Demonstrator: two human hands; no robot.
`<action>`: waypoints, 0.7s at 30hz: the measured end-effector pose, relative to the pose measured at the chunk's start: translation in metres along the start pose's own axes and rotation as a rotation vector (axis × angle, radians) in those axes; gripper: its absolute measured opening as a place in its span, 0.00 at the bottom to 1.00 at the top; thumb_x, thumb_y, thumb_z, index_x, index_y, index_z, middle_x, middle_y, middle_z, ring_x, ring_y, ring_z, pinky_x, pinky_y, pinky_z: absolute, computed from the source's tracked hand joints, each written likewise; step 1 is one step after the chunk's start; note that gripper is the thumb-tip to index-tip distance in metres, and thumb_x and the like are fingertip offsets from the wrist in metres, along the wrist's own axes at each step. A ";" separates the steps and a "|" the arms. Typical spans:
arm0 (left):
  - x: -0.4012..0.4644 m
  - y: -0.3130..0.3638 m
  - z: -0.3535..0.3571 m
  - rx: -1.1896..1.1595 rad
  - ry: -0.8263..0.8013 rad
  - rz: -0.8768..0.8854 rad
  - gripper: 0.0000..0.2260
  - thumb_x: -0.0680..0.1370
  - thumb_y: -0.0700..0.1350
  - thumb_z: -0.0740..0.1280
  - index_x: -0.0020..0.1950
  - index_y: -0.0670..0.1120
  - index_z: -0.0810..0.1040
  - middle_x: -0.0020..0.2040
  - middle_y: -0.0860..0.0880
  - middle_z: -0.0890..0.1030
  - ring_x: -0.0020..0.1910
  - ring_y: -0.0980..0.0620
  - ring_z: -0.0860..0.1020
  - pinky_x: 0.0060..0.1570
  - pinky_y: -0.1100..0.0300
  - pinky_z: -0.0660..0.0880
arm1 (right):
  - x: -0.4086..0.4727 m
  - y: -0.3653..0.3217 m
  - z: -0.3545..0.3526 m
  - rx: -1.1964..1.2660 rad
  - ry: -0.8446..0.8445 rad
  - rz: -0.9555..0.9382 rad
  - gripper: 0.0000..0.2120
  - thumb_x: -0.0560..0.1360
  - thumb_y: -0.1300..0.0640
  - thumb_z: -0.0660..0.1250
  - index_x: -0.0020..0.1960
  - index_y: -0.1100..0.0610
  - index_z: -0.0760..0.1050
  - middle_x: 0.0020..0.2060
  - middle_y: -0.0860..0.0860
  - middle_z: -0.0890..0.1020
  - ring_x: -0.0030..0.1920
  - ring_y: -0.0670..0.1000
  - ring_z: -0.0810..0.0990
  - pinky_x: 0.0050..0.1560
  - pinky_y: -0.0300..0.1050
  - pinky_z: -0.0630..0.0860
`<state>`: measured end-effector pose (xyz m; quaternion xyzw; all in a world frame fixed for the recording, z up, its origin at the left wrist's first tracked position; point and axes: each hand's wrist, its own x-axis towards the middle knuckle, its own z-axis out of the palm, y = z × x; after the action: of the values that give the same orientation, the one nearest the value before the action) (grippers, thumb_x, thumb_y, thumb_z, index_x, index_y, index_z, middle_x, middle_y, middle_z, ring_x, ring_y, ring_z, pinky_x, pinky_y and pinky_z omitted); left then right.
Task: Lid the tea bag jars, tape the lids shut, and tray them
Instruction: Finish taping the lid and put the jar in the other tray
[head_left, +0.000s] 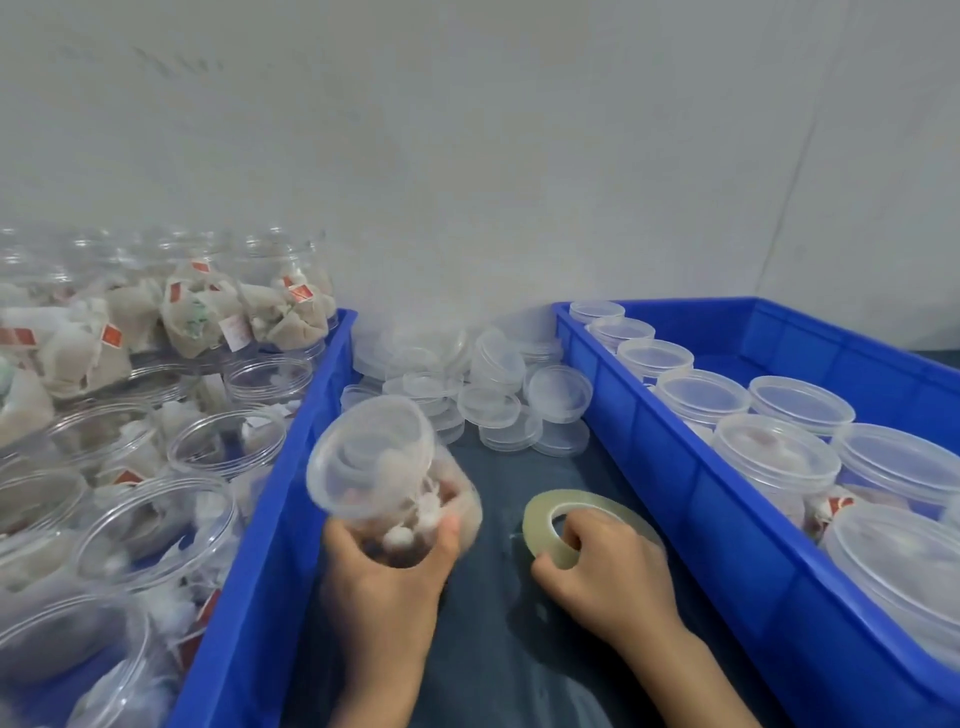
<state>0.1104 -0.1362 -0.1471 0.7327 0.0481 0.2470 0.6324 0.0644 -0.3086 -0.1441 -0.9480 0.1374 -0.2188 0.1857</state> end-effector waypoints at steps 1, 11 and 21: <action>0.001 0.001 0.000 -0.032 0.056 -0.014 0.29 0.55 0.53 0.79 0.48 0.52 0.67 0.38 0.60 0.74 0.36 0.55 0.77 0.33 0.62 0.68 | 0.001 0.001 -0.002 -0.001 0.007 0.011 0.16 0.62 0.41 0.60 0.32 0.53 0.61 0.29 0.48 0.70 0.30 0.47 0.66 0.29 0.36 0.59; 0.005 -0.010 0.004 0.153 -0.207 -0.061 0.36 0.58 0.54 0.80 0.62 0.50 0.71 0.54 0.52 0.76 0.51 0.50 0.75 0.48 0.58 0.70 | -0.004 -0.002 -0.015 0.190 0.084 0.030 0.11 0.66 0.50 0.67 0.32 0.53 0.68 0.29 0.46 0.73 0.33 0.46 0.71 0.31 0.39 0.64; -0.019 0.000 0.003 0.218 -0.262 0.732 0.12 0.72 0.47 0.70 0.55 0.50 0.78 0.42 0.54 0.81 0.36 0.57 0.74 0.35 0.64 0.73 | -0.008 -0.008 -0.022 0.257 0.038 -0.054 0.10 0.66 0.51 0.69 0.33 0.55 0.72 0.30 0.48 0.74 0.34 0.47 0.72 0.35 0.45 0.69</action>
<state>0.0949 -0.1466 -0.1533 0.7894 -0.2710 0.3541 0.4219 0.0485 -0.3053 -0.1254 -0.9154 0.0860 -0.2577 0.2970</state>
